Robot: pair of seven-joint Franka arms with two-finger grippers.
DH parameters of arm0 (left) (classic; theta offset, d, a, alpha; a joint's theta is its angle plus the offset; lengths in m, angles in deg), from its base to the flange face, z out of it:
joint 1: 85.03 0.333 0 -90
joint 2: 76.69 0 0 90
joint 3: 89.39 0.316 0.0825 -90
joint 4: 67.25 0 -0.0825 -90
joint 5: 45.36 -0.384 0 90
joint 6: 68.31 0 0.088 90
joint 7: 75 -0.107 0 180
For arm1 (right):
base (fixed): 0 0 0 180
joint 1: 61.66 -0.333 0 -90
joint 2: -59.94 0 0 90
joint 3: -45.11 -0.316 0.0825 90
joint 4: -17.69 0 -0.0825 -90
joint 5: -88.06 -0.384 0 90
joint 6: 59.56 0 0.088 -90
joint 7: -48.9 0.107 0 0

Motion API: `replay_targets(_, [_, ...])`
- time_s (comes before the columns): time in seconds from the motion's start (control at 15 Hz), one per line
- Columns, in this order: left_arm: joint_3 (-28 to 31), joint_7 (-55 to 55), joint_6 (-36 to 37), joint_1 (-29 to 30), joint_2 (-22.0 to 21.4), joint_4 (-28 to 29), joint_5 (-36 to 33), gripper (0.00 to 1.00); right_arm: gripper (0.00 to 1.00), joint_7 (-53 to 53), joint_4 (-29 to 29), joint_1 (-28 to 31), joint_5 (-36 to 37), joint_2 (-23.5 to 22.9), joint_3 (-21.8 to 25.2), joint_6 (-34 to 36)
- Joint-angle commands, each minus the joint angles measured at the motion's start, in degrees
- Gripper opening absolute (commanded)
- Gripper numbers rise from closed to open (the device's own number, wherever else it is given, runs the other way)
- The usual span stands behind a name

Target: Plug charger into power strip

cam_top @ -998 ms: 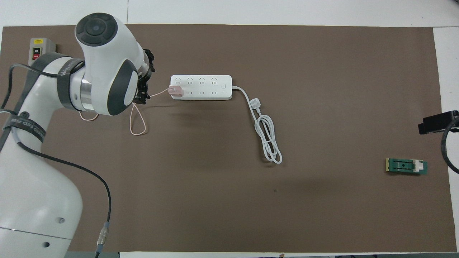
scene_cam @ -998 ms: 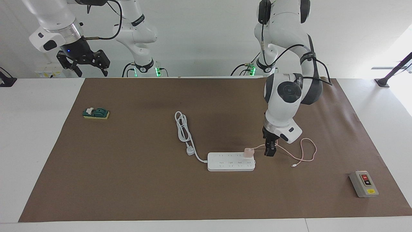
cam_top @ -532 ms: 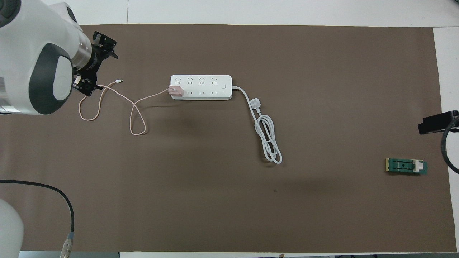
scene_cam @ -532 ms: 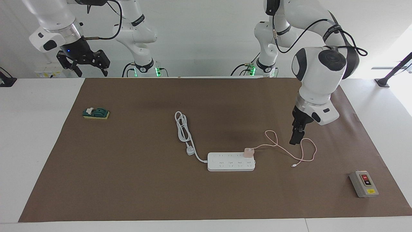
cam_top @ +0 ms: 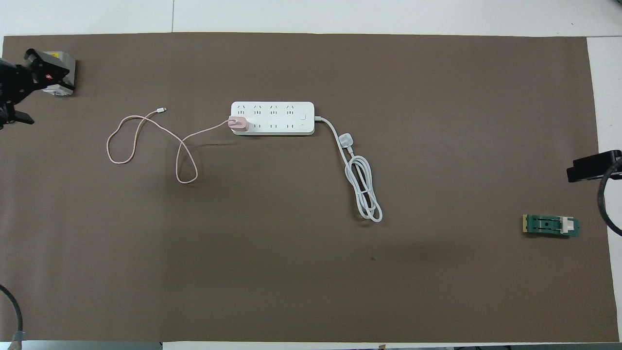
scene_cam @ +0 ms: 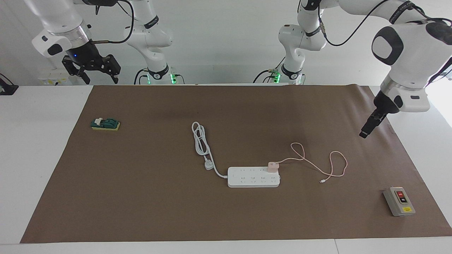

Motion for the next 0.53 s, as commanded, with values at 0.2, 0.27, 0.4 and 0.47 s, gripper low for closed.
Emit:
replay_targets(0.2, [-0.7,-15.8,3.4,4.1,-4.1,-2.7,0.3,1.0,1.0,-1.1,0.3,1.4,-0.4,0.6,-0.8,0.7])
replay_targets(0.27, [-0.5,-15.8,3.7,4.2,-3.8,-4.0,0.2,1.0,1.0,-1.1,0.3,1.4,-0.5,0.6,-0.8,0.7])
replay_targets(0.4, [-0.6,-15.6,4.1,4.8,-2.6,-6.5,-0.1,1.0,1.0,-1.1,0.3,1.4,-0.4,0.6,-0.8,0.7])
replay_targets(0.47, [-1.2,-15.8,4.8,6.0,-2.7,-6.6,-0.4,1.0,1.0,-1.1,0.3,1.4,-0.4,0.6,-0.8,0.7])
